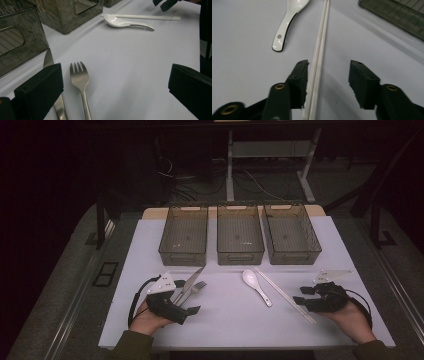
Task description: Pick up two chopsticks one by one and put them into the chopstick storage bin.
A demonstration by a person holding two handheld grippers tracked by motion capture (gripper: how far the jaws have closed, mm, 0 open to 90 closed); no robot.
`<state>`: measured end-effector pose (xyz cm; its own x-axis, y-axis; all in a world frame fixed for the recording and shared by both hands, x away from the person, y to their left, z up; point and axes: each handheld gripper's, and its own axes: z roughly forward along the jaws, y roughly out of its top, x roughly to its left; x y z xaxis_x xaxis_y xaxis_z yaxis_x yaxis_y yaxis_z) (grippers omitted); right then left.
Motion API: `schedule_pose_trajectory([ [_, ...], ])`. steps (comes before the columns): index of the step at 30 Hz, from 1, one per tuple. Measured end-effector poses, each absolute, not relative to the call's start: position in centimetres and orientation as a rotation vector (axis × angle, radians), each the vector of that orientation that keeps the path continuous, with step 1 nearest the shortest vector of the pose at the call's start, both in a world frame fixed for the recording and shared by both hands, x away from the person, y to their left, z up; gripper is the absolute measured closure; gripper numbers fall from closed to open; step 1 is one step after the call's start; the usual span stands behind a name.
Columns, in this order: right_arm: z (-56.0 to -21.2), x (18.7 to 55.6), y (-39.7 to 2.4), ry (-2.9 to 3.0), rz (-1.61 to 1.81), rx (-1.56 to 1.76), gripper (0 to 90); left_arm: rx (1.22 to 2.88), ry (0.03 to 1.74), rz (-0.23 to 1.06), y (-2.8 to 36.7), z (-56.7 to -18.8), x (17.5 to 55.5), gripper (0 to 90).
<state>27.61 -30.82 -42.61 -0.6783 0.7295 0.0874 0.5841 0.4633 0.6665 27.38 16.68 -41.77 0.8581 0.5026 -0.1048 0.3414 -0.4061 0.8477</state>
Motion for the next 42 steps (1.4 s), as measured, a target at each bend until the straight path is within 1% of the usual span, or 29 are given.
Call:
schedule_pose_trajectory([
  [1,-42.6,27.6,-30.8,2.524,1.005,1.139,58.5,2.034,0.616,0.203,16.7,-41.8,27.4,0.0],
  [3,-42.7,27.5,-30.7,2.537,0.993,1.140,64.2,2.035,0.615,0.202,16.7,-41.8,27.4,0.0],
  [8,-42.8,27.3,-30.5,2.567,0.968,1.138,70.9,2.040,0.609,0.202,16.7,-41.8,27.4,0.0],
  [31,-43.4,27.2,-30.2,2.614,0.904,1.146,80.0,2.037,0.609,0.199,16.7,-41.8,27.4,0.0],
  [42,-43.7,27.4,-30.2,2.611,0.835,1.123,80.4,2.040,0.606,0.199,16.6,-41.8,27.3,0.0],
])
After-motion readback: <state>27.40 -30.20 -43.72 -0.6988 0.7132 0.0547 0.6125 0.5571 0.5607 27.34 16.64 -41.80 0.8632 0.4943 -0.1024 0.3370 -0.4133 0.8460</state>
